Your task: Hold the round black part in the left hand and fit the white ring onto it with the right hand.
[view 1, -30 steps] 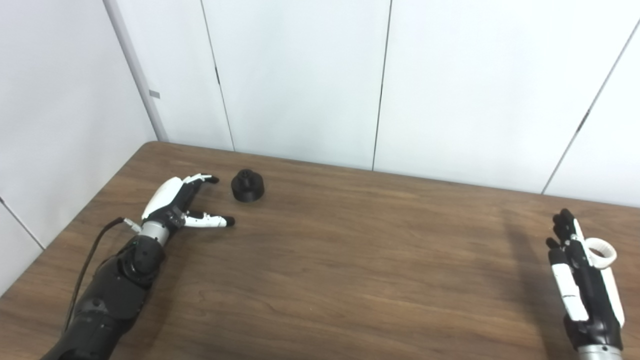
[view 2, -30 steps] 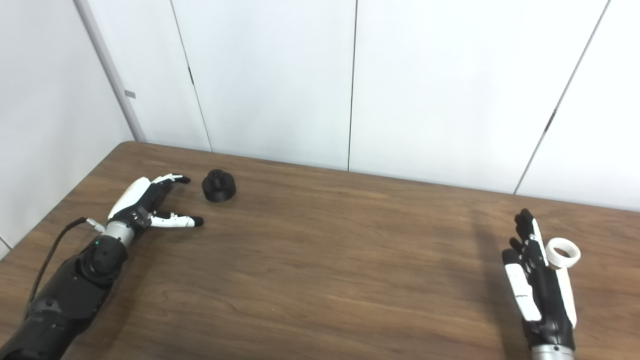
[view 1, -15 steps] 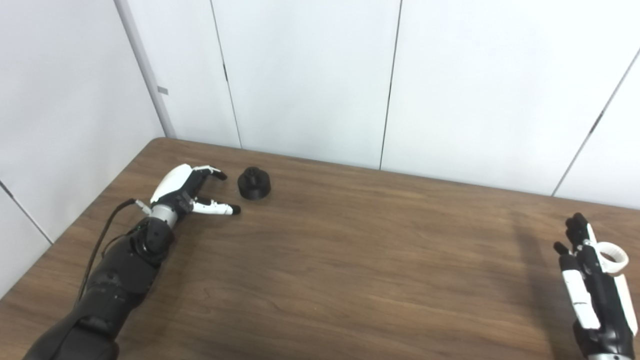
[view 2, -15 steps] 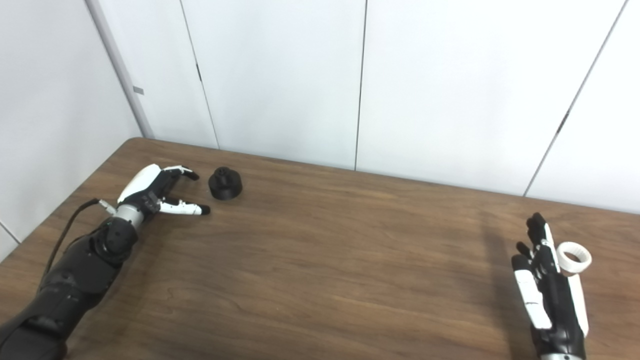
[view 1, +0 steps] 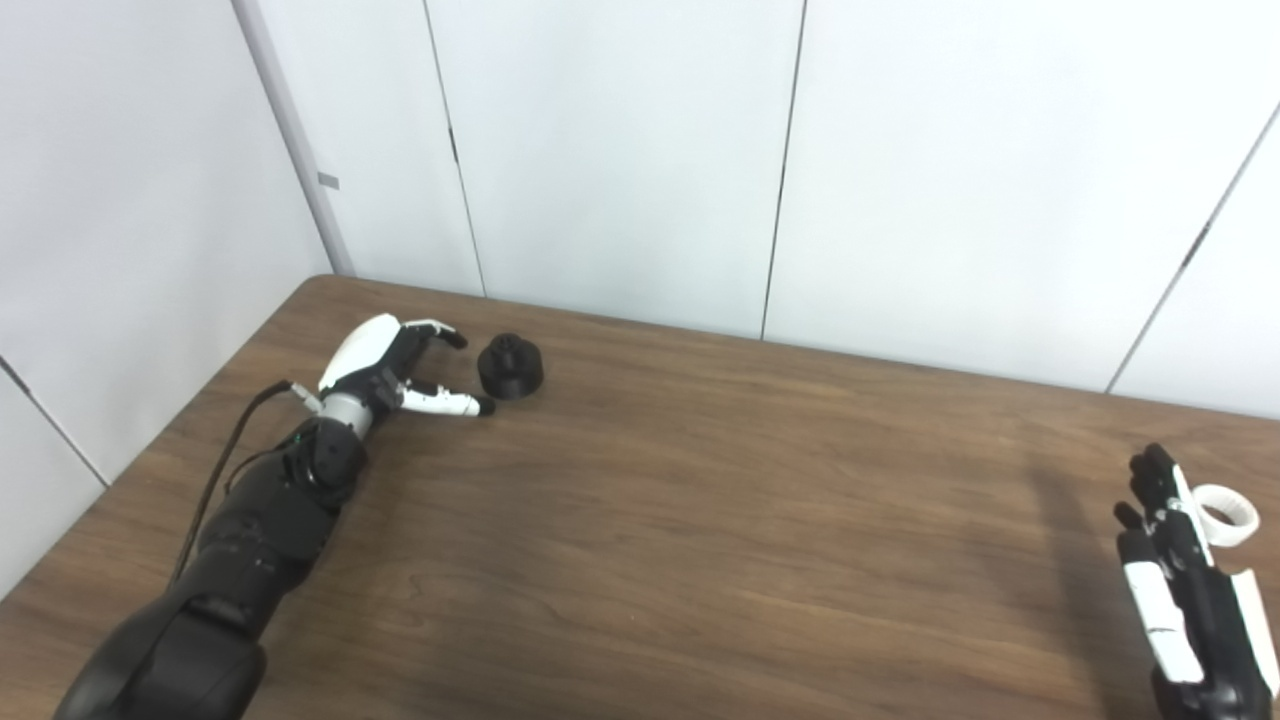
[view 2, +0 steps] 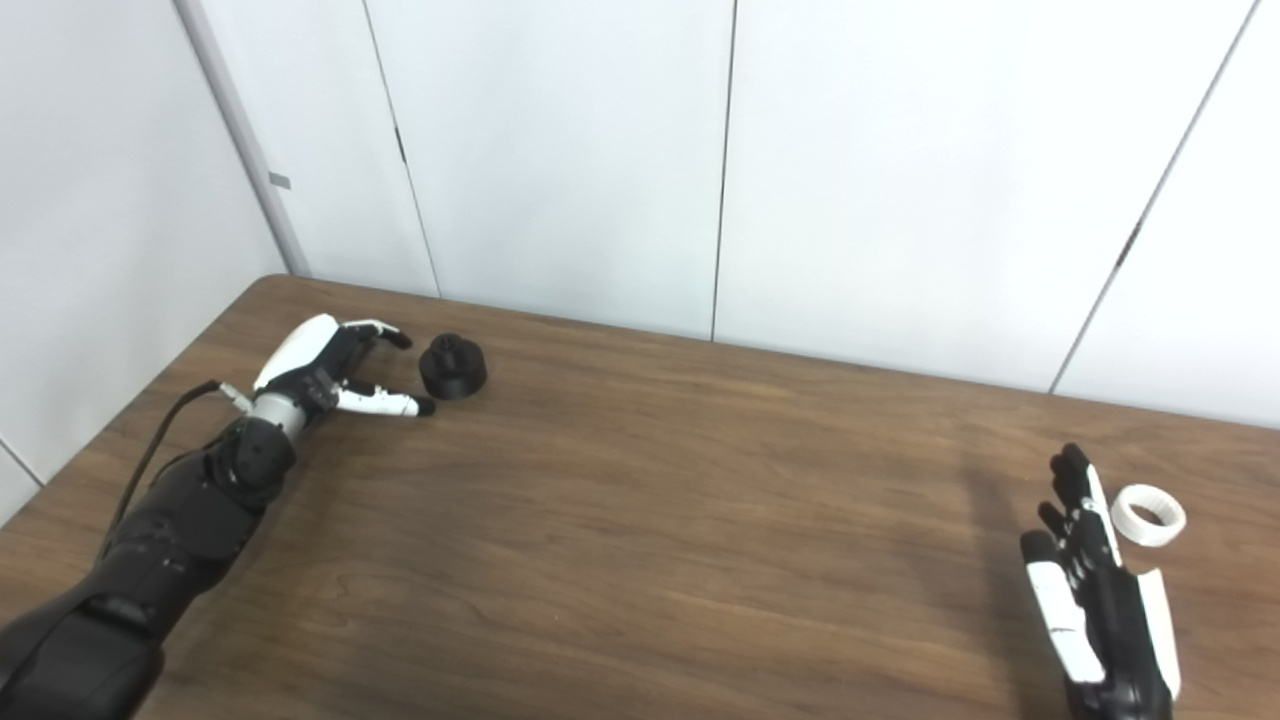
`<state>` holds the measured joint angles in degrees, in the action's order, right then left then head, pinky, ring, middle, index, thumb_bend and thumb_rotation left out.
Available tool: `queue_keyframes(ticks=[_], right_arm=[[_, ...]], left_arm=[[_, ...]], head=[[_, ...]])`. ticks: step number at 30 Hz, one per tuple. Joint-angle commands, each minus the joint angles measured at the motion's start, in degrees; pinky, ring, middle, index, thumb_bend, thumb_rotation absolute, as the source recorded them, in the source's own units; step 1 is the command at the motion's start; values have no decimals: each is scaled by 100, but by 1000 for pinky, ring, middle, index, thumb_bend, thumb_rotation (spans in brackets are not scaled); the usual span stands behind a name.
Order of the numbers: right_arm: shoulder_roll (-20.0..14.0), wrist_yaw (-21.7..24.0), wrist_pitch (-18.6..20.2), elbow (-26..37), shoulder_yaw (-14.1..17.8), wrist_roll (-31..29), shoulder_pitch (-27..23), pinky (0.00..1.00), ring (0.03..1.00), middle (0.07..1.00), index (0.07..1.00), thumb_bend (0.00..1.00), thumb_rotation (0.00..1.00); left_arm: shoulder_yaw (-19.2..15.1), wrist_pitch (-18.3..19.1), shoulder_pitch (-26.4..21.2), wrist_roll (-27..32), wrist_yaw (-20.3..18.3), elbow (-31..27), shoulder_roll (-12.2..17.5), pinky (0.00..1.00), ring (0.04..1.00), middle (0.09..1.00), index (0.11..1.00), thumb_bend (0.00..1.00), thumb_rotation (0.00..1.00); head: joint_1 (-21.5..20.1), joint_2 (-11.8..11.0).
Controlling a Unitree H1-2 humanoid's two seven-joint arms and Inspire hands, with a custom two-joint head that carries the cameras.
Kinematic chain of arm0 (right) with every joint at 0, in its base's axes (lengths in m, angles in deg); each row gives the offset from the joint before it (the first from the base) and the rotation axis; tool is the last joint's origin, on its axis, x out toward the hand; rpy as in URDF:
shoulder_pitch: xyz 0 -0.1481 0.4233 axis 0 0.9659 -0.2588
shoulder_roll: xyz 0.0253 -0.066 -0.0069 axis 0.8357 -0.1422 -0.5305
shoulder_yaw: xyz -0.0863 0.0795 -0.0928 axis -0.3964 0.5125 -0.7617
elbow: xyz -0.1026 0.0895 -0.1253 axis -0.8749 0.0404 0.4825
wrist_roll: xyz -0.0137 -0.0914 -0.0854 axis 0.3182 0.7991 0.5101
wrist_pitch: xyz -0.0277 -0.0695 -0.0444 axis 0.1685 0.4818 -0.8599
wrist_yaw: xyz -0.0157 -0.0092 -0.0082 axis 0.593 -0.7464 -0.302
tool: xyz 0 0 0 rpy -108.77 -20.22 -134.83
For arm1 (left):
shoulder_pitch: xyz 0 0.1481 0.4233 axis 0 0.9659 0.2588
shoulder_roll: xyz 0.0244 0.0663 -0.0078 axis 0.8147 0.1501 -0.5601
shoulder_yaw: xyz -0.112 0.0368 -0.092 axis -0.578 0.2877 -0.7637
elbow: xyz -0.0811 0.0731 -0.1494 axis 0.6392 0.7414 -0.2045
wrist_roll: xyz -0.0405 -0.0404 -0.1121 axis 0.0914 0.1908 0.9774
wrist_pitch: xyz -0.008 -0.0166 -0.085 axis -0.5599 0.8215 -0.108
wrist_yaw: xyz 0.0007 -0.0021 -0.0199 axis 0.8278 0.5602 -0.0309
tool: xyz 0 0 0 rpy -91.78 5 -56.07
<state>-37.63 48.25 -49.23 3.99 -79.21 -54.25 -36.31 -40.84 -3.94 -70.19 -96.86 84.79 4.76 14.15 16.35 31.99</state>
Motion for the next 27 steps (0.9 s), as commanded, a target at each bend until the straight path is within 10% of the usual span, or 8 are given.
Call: queue_keyframes(ticks=[1, 27], right_arm=[[119, -69, 1, -162, -33, 5, 292, 955, 994, 979, 975, 442, 850], [210, -230, -32, -115, -117, 263, 286, 967, 991, 969, 959, 489, 882]], left_arm=[[82, -136, -166, 22, -93, 102, -46, 917, 933, 889, 741, 1000, 311], [387, -240, -403, 9, -135, 334, -183, 980, 946, 885, 729, 980, 284]], head=[[-23, 11], [-141, 60]])
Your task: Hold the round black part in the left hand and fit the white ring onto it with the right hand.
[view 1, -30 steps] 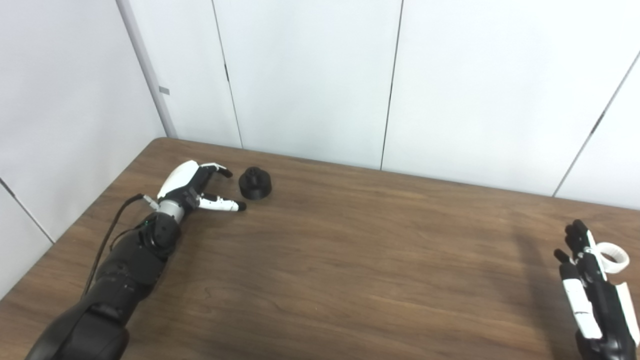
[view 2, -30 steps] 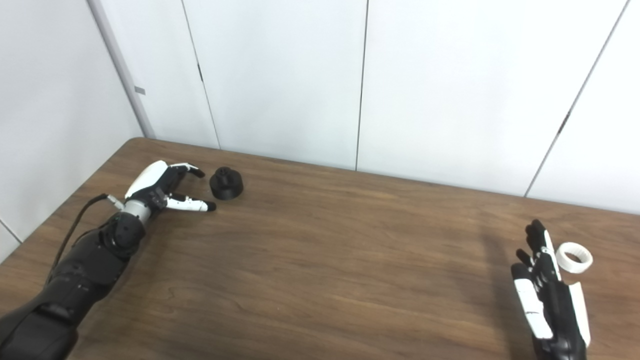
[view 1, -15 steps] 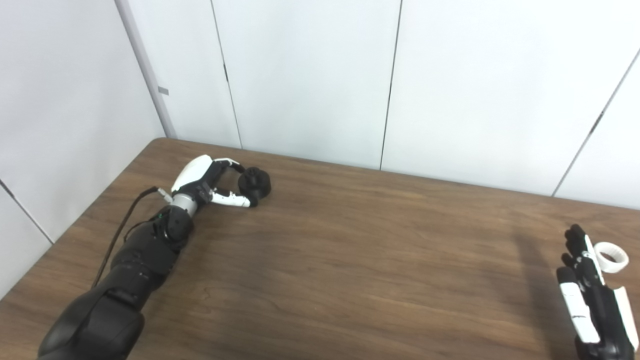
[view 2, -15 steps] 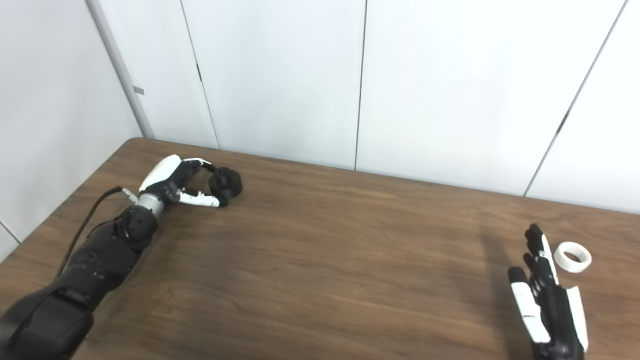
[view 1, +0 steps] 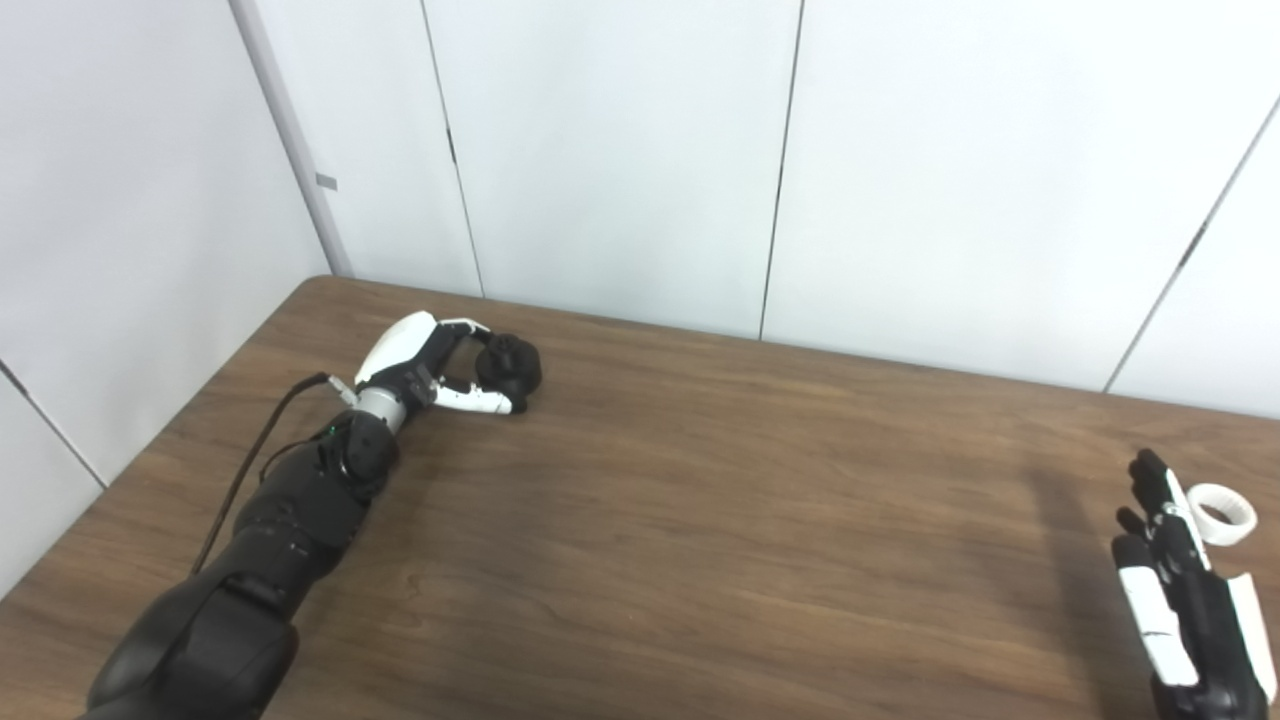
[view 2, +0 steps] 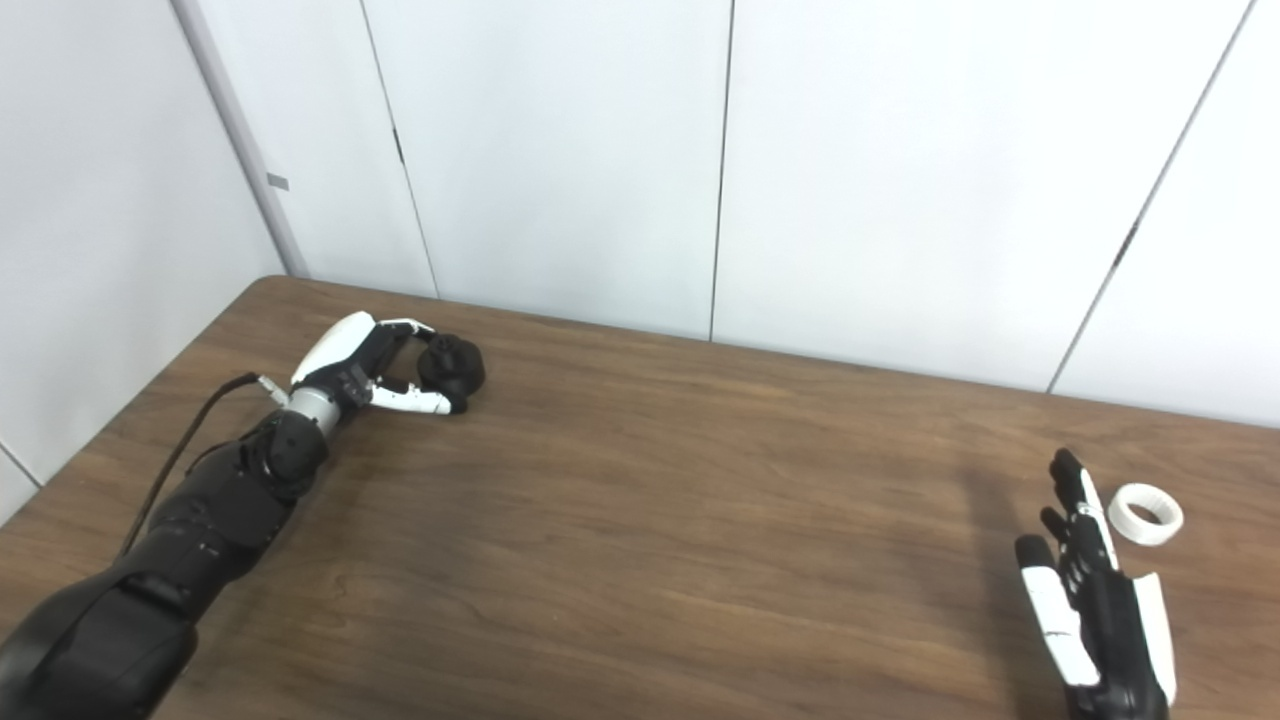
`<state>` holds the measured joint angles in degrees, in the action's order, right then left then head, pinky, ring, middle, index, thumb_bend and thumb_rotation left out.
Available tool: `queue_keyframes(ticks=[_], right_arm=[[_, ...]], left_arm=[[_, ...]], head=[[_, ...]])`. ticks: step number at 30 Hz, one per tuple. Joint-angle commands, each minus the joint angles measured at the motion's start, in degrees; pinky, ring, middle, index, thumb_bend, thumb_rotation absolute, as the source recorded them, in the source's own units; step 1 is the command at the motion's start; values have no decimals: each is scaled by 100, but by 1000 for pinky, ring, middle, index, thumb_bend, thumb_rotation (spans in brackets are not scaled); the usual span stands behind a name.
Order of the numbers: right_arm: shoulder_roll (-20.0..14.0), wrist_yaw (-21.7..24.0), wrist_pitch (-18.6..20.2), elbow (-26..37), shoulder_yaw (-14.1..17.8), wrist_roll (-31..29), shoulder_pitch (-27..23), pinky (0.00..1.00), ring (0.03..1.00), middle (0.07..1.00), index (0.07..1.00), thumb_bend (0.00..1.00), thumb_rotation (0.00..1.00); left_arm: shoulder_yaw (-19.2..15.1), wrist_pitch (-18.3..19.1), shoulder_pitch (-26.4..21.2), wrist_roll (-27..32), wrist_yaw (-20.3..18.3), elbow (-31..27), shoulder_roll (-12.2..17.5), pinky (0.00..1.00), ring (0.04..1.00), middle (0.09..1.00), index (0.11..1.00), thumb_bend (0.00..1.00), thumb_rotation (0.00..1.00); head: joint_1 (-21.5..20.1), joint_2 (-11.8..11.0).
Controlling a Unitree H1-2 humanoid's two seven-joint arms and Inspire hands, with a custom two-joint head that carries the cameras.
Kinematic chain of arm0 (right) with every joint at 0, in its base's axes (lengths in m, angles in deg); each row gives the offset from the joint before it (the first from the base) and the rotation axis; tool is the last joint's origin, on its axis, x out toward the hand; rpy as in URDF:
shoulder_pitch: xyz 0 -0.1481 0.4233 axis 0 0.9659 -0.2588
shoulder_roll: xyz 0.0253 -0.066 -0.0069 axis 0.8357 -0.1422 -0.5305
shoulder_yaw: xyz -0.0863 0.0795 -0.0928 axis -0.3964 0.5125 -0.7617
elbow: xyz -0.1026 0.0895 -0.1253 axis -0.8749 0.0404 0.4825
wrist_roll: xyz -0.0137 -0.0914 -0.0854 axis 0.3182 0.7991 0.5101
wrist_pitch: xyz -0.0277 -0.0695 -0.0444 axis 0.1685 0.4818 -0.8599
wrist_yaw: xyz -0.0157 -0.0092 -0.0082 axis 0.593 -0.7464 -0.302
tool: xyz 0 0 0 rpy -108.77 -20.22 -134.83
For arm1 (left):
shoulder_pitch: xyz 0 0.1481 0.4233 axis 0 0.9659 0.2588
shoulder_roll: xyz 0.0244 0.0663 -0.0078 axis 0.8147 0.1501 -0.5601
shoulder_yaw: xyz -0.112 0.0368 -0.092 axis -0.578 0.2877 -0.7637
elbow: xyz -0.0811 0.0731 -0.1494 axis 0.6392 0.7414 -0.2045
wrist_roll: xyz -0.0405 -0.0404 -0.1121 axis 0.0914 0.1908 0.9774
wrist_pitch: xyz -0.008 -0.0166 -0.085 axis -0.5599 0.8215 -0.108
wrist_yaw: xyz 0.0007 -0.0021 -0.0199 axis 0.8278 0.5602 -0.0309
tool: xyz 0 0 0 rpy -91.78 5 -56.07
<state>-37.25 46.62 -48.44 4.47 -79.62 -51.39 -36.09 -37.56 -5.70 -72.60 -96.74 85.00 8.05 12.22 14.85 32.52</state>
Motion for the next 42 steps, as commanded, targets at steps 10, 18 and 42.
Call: queue_keyframes(ticks=[10, 18, 42], right_arm=[[214, -26, -47, -56, -56, -161, 284, 936, 997, 984, 975, 467, 856], [265, -64, -43, -21, -30, -178, 223, 954, 992, 975, 959, 487, 874], [430, -61, 227, 830, -53, -57, 108, 928, 985, 976, 949, 522, 863]], left_arm=[[234, -473, -307, -144, 287, 332, 62, 994, 897, 744, 483, 527, 52], [325, -737, -431, -178, 295, 398, 196, 1000, 880, 712, 482, 523, 50], [886, -1238, 804, -769, -388, -2619, 14, 986, 930, 779, 479, 524, 53]], head=[[57, 44], [32, 41], [-686, 143]])
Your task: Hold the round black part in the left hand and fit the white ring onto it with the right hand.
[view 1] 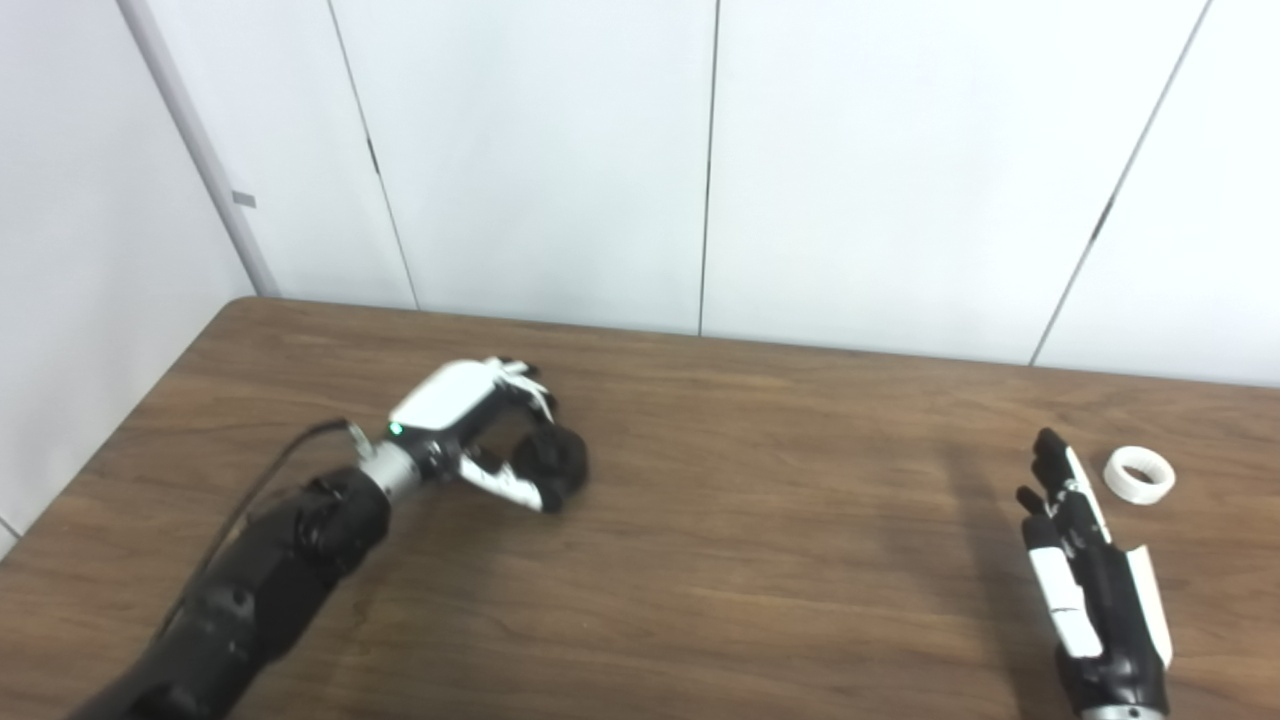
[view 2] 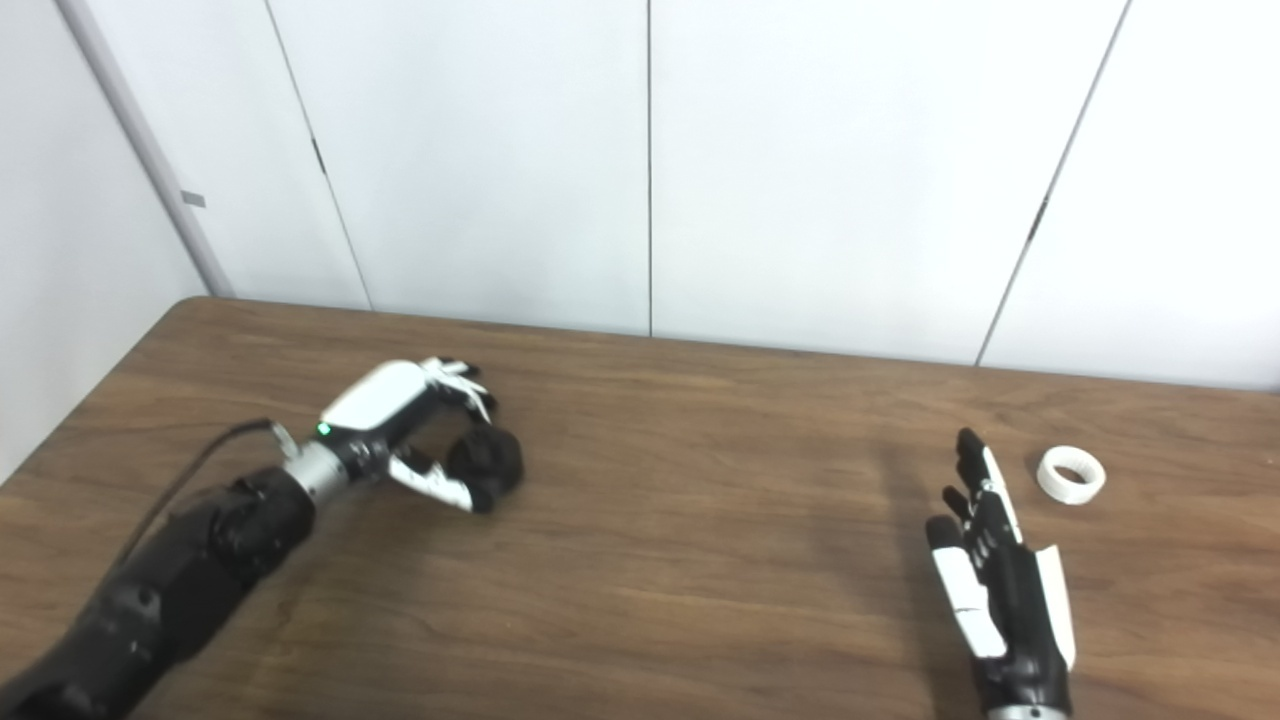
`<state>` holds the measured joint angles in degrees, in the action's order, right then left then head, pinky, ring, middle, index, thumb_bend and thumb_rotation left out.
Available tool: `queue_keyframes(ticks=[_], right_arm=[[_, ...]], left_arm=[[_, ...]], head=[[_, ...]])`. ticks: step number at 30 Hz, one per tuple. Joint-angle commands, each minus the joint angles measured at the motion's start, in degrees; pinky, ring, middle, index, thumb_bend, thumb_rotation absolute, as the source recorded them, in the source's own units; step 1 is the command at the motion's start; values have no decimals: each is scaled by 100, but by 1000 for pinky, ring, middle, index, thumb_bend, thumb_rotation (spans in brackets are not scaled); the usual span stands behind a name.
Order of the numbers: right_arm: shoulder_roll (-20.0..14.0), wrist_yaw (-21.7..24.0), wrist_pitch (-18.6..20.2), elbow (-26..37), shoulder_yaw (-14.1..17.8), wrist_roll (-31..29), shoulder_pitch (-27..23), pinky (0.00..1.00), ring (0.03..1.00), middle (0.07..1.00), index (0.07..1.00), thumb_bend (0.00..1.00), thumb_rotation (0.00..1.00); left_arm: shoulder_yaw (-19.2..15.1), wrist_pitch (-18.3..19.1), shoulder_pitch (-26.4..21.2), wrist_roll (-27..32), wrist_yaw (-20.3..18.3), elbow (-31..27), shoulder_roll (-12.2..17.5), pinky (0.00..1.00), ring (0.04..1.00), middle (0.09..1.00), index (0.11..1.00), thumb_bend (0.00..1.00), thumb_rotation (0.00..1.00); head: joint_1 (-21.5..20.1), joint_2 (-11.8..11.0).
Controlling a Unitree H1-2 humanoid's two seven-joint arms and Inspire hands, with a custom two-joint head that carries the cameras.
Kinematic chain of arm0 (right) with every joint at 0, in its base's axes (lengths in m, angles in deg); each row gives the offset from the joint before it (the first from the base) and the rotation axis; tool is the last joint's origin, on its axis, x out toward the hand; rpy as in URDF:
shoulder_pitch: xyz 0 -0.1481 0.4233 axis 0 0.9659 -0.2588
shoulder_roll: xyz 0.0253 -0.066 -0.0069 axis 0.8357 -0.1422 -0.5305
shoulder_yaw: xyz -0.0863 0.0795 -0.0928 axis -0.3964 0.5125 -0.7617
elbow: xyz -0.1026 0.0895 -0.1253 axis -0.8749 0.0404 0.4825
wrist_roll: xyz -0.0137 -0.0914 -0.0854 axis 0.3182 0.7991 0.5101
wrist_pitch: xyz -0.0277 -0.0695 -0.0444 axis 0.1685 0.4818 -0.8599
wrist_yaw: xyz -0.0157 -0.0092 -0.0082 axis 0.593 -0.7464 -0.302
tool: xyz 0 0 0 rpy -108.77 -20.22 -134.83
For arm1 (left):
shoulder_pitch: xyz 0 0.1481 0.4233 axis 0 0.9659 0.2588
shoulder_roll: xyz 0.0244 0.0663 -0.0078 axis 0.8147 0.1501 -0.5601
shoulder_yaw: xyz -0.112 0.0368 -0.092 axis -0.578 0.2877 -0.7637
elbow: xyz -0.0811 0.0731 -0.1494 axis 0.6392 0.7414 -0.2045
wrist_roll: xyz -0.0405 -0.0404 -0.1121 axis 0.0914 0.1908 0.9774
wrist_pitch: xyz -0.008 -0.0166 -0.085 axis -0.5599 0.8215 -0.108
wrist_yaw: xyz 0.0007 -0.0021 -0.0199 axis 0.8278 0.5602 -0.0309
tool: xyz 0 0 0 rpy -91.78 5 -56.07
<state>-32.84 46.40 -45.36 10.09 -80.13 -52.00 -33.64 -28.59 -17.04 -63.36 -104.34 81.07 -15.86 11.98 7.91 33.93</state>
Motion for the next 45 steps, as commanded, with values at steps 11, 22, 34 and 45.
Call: queue_keyframes(ticks=[11, 22, 34, 45], right_arm=[[-11, 9, 119, 888, -39, -80, -256, 959, 1000, 992, 964, 462, 855], [84, -57, 401, 1337, -89, 116, -218, 954, 997, 985, 955, 481, 852], [74, -188, 504, 1745, 47, 433, -325, 976, 985, 970, 943, 489, 870], [-28, -256, 872, 1941, 193, 704, -395, 931, 977, 956, 924, 488, 850]], left_arm=[[476, -108, 317, -35, -210, -1019, -341, 1000, 1000, 858, 479, 524, 54], [854, -110, 545, -165, -471, -1611, -488, 1000, 1000, 872, 479, 523, 54], [1256, -111, 585, -342, -545, -1917, -453, 1000, 1000, 873, 477, 524, 57], [1321, -111, 542, -543, -400, -1851, -367, 1000, 1000, 873, 477, 524, 57]], head=[[-231, 66], [-633, 131], [-995, 180], [-1397, 184]])
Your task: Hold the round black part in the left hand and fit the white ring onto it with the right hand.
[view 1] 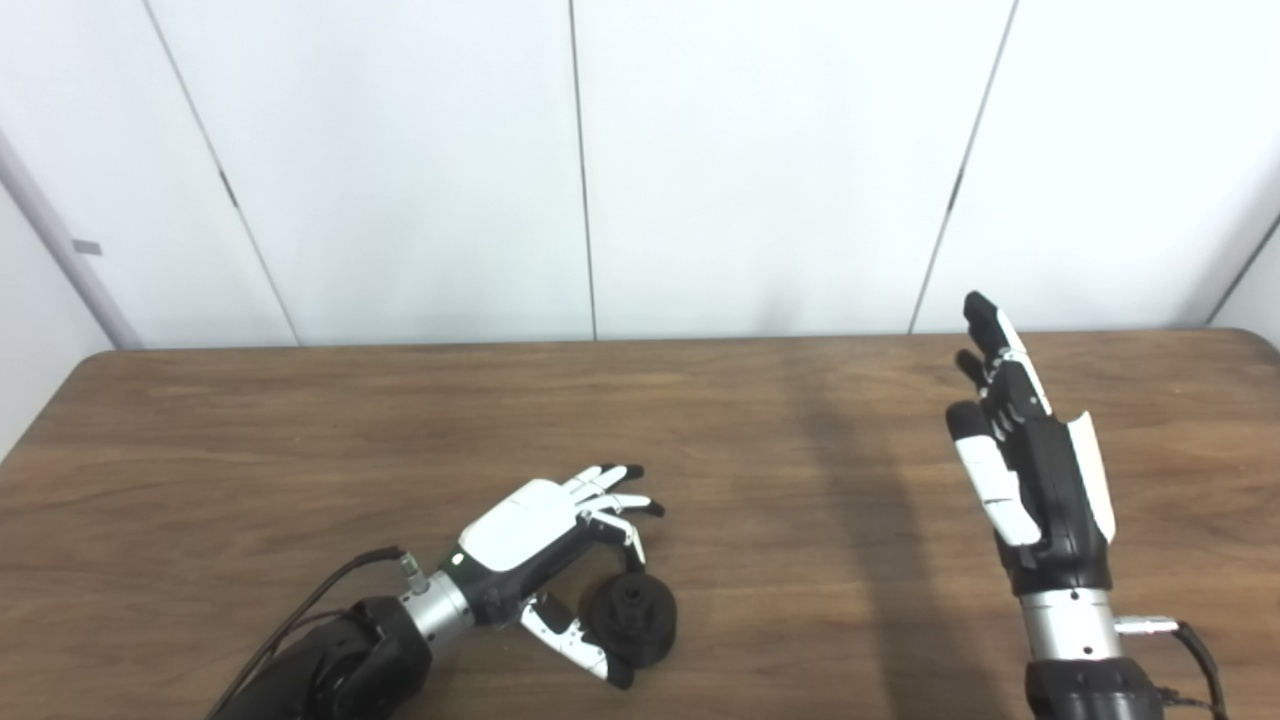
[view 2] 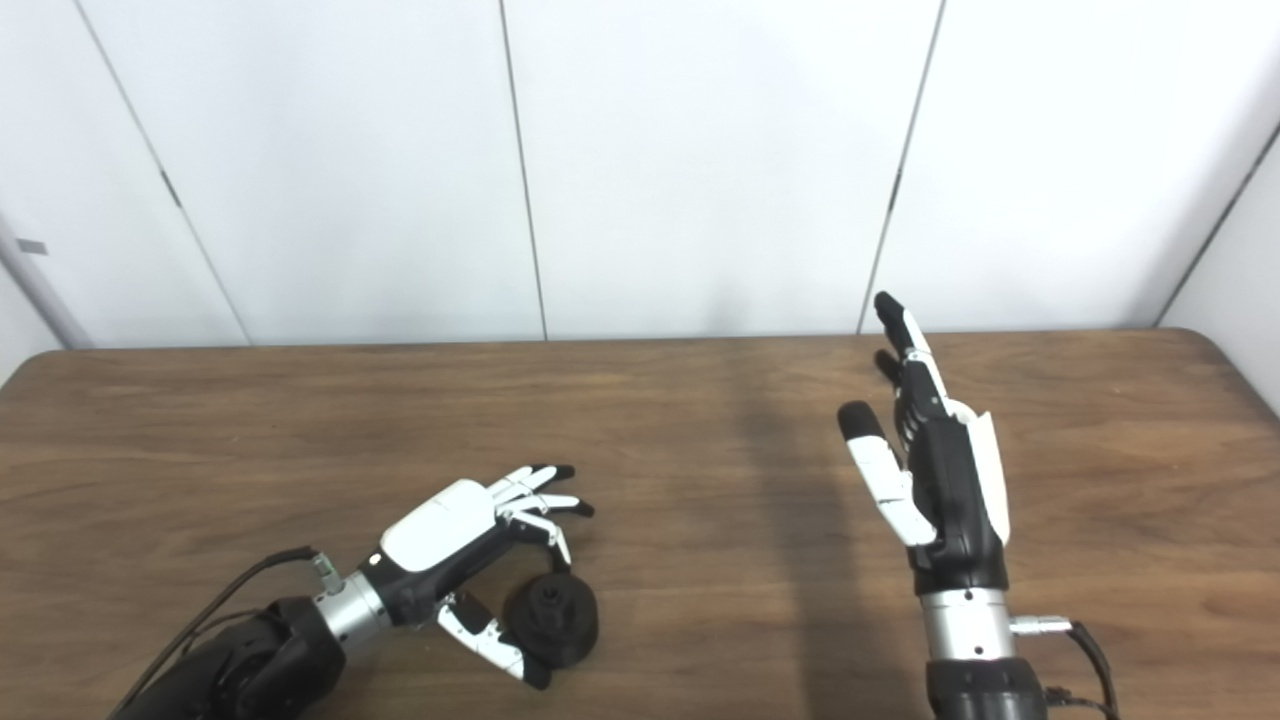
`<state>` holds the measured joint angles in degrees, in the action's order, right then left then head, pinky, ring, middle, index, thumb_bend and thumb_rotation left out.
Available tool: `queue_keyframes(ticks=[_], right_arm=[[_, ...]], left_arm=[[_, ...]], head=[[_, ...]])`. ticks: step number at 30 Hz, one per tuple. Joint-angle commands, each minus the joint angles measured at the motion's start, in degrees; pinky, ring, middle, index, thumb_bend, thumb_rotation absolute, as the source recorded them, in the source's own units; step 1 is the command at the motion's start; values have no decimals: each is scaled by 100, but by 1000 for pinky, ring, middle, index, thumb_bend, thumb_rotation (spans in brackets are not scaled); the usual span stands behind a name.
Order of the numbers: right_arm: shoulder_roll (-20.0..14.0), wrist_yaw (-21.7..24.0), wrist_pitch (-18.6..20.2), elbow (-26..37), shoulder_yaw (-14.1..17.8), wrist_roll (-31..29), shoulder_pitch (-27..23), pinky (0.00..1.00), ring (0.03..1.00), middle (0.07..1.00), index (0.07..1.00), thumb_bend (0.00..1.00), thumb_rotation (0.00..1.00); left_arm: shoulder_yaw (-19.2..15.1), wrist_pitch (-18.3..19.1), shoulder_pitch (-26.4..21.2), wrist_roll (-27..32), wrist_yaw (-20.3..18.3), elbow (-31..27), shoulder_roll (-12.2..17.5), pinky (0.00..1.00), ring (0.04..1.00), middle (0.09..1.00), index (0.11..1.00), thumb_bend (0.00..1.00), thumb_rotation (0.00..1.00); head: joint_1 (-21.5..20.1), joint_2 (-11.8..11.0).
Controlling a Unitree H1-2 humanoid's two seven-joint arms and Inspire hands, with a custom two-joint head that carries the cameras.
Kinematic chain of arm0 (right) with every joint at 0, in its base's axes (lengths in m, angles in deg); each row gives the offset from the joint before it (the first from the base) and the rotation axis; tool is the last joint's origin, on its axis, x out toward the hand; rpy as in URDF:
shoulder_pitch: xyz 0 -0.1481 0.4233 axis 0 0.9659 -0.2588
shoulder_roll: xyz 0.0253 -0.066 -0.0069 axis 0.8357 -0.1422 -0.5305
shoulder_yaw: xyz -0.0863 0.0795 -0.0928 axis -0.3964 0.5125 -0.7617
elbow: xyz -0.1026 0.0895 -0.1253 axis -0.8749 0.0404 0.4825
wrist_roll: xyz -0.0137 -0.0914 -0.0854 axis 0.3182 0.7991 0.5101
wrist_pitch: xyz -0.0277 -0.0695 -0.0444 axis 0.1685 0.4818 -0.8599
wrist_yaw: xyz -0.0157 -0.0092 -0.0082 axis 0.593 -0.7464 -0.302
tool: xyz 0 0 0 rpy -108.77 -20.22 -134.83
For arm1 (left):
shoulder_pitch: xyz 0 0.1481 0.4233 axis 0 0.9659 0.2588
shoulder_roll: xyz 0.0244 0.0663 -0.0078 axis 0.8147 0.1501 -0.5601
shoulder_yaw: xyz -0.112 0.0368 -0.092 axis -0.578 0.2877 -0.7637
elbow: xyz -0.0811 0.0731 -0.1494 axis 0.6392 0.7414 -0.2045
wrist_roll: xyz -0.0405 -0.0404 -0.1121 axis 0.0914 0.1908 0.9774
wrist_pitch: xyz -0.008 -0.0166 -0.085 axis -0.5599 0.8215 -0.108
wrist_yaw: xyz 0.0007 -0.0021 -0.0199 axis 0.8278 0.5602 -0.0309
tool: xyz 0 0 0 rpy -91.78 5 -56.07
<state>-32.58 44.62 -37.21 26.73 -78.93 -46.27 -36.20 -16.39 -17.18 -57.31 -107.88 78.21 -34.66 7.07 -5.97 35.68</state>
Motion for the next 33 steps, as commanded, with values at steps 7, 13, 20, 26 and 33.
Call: queue_keyframes(ticks=[7, 13, 20, 26, 33], right_arm=[[-320, -123, 578, 549, 416, 342, -183, 955, 960, 945, 932, 492, 872], [-626, -53, 1085, 839, 684, 441, -274, 981, 972, 943, 909, 489, 819], [-1003, 253, 1864, 1124, 682, 579, -207, 861, 929, 928, 890, 524, 556], [-1626, 422, 2092, 782, 803, 932, -243, 699, 817, 845, 832, 604, 345], [-2537, 499, 1789, -140, 739, 1271, -644, 825, 894, 869, 757, 671, 213]], left_arm=[[79, -97, -76, -134, -114, 189, 149, 1000, 1000, 873, 478, 524, 57], [162, -98, -147, -91, 27, 421, 103, 1000, 1000, 870, 478, 525, 58], [296, -98, -353, 60, 132, 825, 32, 1000, 1000, 867, 478, 524, 56], [526, -97, -441, 171, 447, 1070, 48, 1000, 1000, 861, 477, 524, 56], [639, -97, -413, 170, 643, 1141, 106, 1000, 1000, 865, 478, 525, 60]], head=[[-260, 33], [-363, 86], [-675, 43], [-1085, -93], [-1242, -174]])
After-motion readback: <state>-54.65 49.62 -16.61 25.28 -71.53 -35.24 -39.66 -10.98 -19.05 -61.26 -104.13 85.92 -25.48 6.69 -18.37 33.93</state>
